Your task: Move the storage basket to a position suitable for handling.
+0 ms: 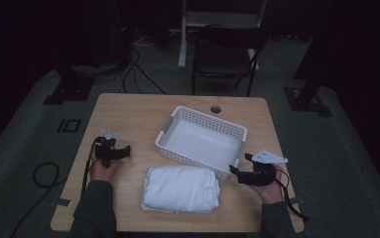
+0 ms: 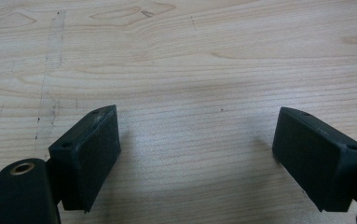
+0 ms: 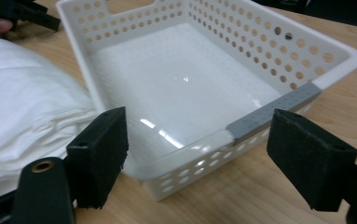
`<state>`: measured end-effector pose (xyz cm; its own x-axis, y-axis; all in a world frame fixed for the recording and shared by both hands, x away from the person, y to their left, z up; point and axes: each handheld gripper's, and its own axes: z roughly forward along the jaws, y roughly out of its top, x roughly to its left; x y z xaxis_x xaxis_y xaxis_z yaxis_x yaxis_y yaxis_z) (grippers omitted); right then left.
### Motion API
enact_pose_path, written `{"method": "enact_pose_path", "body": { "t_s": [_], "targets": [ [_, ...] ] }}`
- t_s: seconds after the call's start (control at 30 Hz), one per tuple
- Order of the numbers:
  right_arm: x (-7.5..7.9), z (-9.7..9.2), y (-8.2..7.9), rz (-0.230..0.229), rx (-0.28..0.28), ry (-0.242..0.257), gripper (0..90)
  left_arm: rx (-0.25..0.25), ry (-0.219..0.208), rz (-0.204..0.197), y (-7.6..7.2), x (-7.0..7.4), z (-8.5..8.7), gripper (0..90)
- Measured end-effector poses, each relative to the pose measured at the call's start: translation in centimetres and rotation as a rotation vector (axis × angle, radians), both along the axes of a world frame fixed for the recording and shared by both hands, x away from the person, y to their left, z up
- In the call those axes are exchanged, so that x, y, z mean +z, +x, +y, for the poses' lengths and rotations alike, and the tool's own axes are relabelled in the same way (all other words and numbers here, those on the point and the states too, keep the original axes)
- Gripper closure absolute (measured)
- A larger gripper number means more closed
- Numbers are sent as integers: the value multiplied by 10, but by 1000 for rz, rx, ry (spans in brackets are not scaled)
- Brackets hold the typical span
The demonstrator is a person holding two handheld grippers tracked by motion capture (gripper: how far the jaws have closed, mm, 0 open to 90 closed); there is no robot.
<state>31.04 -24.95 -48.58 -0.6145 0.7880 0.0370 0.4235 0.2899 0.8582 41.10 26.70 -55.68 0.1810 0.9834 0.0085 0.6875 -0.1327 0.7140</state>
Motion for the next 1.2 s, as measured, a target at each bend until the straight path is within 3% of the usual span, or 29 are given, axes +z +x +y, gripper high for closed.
{"method": "enact_pose_path", "body": {
  "t_s": [0.37, 0.57, 0.7, 0.87, 0.93, 1.0, 1.1, 1.2],
  "targets": [
    [-6, 8, -6, 22, 5, -29, 131, -1, 1, 0, 0, 0, 0, 147],
    [-12, 13, -3, 30, -6, -84, 130, -1, 1, 0, 0, 0, 0, 147],
    [-15, 14, -1, 33, 0, -97, 139, -32, 0, 0, -6, 0, 0, 148],
    [-16, 11, 1, 37, 5, -74, 208, -36, 3, 9, -8, 1, -1, 158],
    [-17, 10, 3, 42, 7, -76, 227, -50, 3, 20, -11, 4, -2, 229],
    [-18, 10, 6, 46, 12, -80, 240, -69, -7, 29, -13, 7, -3, 418],
    [-18, 9, 10, 43, 10, -80, 274, -102, -60, 30, -14, 11, -2, 432],
    [-17, 8, 12, 37, 9, -73, 313, -122, -93, 1, -15, 20, -5, 425]
  ]
}}
